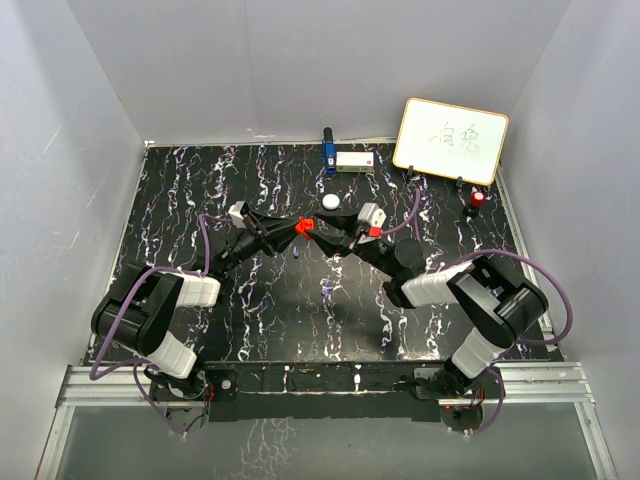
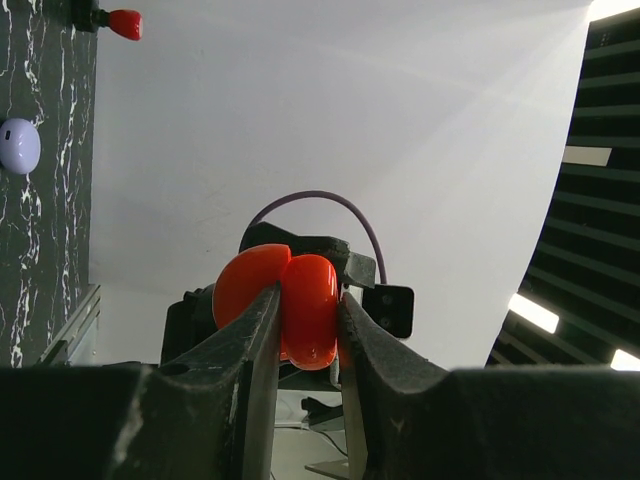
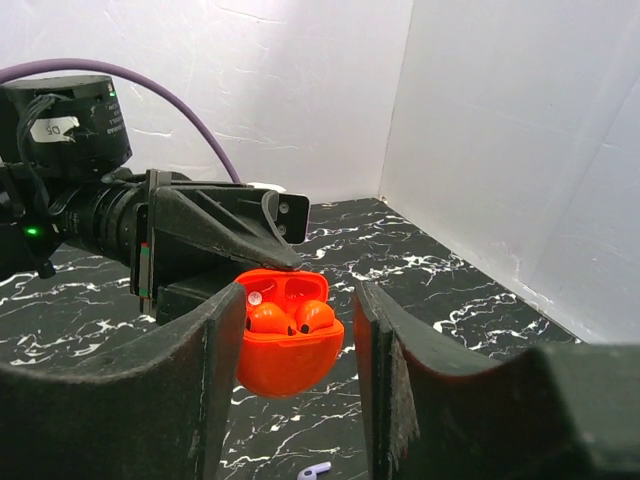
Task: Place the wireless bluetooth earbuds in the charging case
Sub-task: Place the earbud in the charging case, then close the charging case.
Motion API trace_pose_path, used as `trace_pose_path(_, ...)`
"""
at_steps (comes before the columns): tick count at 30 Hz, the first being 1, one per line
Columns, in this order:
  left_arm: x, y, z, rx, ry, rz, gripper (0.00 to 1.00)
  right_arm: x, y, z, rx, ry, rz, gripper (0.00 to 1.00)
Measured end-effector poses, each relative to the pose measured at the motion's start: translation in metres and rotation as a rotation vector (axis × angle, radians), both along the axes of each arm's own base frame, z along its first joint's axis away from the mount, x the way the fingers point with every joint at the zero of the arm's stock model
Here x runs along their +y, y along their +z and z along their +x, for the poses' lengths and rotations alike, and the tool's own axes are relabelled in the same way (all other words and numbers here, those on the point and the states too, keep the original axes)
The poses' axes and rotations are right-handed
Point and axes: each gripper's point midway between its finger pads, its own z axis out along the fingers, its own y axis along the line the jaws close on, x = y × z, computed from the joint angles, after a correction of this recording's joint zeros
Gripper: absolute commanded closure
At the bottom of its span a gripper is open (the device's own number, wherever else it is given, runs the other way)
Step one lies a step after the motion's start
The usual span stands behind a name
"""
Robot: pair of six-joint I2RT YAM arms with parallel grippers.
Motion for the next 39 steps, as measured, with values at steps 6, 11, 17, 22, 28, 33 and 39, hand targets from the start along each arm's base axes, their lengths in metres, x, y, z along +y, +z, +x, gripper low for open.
trace_pose_path(6,0.0,0.0,0.0,-0.001,0.0,0.0,1.0,-0.002,0.011,-0.003,-0.015,0.002,0.019,0.51)
trace_pose_path(11,0.0,0.0,0.0,-0.001,0.0,0.0,1.0,-0.011,0.035,-0.008,-0.042,-0.018,0.07,0.51)
trace_pose_path(17,-0.004,-0.013,0.007,0.031,-0.009,0.012,1.0,-0.048,0.085,-0.027,-0.054,-0.106,0.162,0.5)
trace_pose_path(22,-0.007,-0.011,0.008,0.007,-0.029,0.021,1.0,-0.076,0.115,-0.03,0.044,-0.224,0.168,0.44)
trace_pose_path(28,-0.013,0.005,0.009,-0.097,-0.051,0.043,1.0,-0.073,0.046,-0.017,0.312,-0.285,0.011,0.49)
trace_pose_path(33,-0.011,0.018,0.006,-0.153,-0.036,0.053,1.0,-0.072,-0.025,-0.018,0.467,-0.363,-0.102,0.28)
trace_pose_path(39,-0.008,0.031,0.01,-0.18,0.037,0.068,1.0,-0.061,-0.069,-0.022,0.434,-0.423,-0.215,0.25)
